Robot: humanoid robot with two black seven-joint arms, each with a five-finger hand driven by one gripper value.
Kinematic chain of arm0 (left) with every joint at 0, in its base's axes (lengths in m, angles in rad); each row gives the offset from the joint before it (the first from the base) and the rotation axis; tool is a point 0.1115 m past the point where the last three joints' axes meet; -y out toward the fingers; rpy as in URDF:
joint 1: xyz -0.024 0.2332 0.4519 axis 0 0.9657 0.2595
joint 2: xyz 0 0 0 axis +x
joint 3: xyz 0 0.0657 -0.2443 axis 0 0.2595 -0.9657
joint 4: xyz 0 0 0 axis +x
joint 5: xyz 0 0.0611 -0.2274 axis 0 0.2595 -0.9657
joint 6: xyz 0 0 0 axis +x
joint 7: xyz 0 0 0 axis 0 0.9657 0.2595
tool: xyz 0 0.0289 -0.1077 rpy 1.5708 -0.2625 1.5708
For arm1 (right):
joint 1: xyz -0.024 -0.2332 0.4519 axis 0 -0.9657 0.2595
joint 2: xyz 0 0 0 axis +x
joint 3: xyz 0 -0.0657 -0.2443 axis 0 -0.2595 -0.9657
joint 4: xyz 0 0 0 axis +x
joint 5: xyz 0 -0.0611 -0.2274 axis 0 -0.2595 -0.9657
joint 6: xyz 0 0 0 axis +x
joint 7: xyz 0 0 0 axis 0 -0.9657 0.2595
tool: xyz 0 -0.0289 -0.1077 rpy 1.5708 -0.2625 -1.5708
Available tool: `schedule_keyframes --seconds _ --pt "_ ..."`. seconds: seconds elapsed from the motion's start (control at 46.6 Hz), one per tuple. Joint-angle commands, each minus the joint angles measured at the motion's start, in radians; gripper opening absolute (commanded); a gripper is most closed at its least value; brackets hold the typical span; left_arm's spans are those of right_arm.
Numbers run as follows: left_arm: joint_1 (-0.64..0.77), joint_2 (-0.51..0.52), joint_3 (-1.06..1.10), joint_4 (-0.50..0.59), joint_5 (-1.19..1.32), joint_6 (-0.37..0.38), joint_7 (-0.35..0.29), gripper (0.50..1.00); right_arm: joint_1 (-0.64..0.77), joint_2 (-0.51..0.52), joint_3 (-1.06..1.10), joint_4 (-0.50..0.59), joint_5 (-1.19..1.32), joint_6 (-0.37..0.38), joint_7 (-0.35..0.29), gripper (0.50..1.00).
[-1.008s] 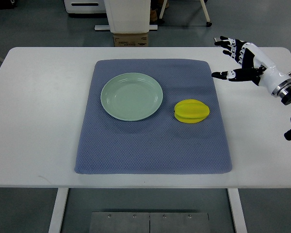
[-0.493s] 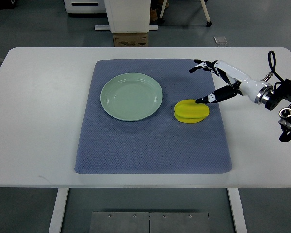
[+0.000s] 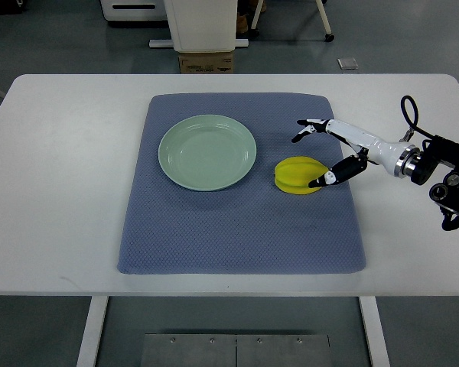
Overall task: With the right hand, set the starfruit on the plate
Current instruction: 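Move the right hand over the yellow starfruit, then close the right hand fingers around the yellow starfruit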
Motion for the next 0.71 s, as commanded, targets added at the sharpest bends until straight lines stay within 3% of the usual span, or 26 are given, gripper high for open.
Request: schedule_keyframes --seconds 0.0,0.686 --pt "0.0 0.0 0.0 0.0 0.0 -0.001 0.0 1.0 0.017 0.003 -0.038 -0.002 0.001 -0.008 -0.002 1.0" --pt "0.0 0.0 0.0 0.0 0.0 0.001 0.0 1.0 0.049 0.068 -0.064 -0.011 0.001 -0.029 -0.088 1.0"
